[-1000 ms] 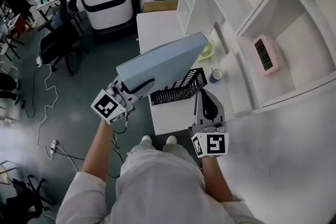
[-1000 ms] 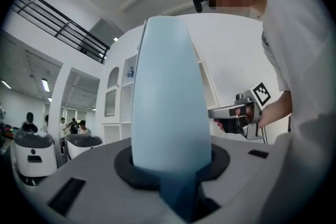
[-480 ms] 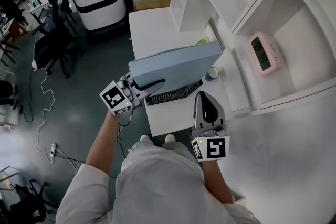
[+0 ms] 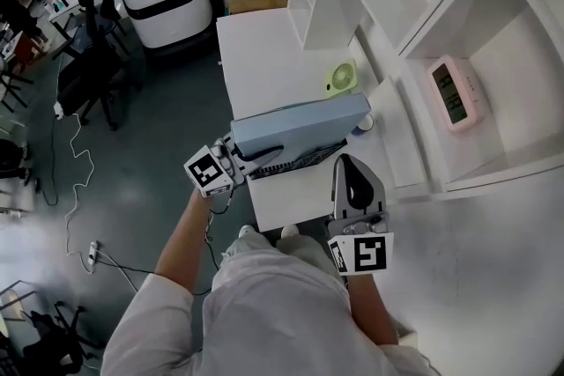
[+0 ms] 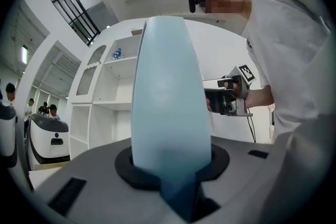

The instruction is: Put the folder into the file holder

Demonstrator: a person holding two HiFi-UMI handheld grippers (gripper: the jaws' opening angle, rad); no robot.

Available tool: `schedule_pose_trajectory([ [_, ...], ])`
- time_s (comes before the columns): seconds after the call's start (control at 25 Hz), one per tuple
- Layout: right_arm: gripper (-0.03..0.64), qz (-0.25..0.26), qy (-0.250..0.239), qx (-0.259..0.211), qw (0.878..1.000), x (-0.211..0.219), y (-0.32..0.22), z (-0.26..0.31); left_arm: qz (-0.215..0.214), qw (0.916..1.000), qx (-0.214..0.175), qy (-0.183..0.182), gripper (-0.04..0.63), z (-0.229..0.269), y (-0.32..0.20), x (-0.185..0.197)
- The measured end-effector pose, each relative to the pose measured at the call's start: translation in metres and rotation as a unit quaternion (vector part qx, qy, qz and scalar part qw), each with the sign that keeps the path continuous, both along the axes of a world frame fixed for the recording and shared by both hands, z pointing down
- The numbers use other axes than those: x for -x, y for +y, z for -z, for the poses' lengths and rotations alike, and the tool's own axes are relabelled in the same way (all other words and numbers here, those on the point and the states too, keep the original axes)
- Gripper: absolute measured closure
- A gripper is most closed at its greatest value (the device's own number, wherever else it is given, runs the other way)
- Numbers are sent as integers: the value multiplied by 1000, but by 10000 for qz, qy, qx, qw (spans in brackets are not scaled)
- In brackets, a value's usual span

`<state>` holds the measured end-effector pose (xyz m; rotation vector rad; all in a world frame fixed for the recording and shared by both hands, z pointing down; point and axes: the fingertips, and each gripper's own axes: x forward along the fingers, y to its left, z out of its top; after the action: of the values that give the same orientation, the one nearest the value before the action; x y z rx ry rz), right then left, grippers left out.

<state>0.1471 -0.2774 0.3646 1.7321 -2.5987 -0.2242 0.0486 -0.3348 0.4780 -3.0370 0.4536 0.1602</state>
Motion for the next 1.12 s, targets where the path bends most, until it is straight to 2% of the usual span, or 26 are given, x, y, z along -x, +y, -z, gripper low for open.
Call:
schedule_pose_trajectory([
  [0.16,632,-14,7,-11,10000,3,-1,-12,-129,9998,8,-145,472,-27,-1,0],
  [0.56,632,4,129,-45,9999,10,2,-45,-47,9998,198,-61,472,-104,-9,3],
  [1.12,632,-62,176,4,9998,18,-2,-69,-221,9989,288,-281,459,-154,-5,3],
])
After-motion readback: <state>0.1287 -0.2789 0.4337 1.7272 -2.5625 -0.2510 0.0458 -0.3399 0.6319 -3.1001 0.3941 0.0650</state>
